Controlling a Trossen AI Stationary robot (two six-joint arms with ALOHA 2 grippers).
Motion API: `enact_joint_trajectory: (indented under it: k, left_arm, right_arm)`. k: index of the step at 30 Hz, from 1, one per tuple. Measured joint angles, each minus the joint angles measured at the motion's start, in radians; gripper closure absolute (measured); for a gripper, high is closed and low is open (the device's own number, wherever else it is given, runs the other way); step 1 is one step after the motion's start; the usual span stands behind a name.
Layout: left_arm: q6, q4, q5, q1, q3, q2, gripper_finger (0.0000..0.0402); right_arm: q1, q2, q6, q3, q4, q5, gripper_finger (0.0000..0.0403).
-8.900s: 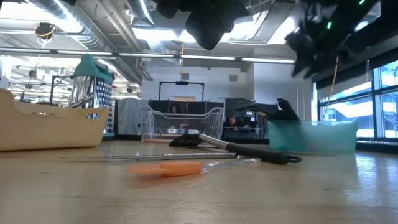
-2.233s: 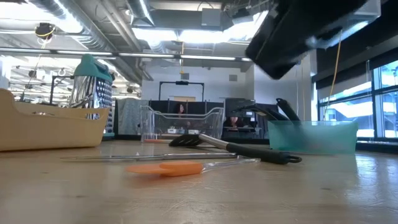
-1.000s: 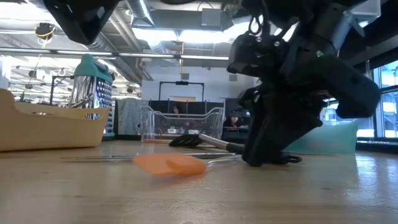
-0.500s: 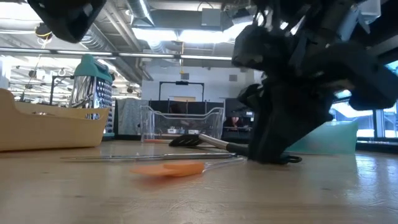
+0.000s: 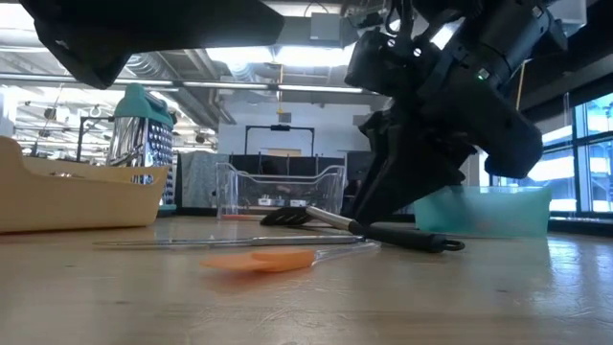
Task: Pick & Place Kitchen Items
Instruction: Put the orange spatula into the green bin
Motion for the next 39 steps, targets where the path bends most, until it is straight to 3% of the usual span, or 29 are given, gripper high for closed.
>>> enact_joint_trajectory:
  k: [21,30,34,39]
  left_arm:
    - [-0.053,-0.027,-0.011,0.048,0.0,-0.001,0.016]
    - [-0.494,-0.286,0.154,0.189,0.0,-0.001,0.016]
    - [-0.587,-0.34,0.138,0.188,0.0,-0.032,0.016]
    - [-0.835,-0.584,0.113,0.157,0.0,-0.102,0.016]
  right_arm:
    - [-0.044,-0.006,0.109,-0.127,0.169,-0.064,0.0297]
    - [-0.048,0.051,0.167,-0.121,0.217,-0.082,0.0297]
    - [-0.048,0.071,0.195,-0.119,0.24,-0.081,0.0297]
    - [-0.031,0.073,0.195,-0.119,0.246,-0.077,0.0297]
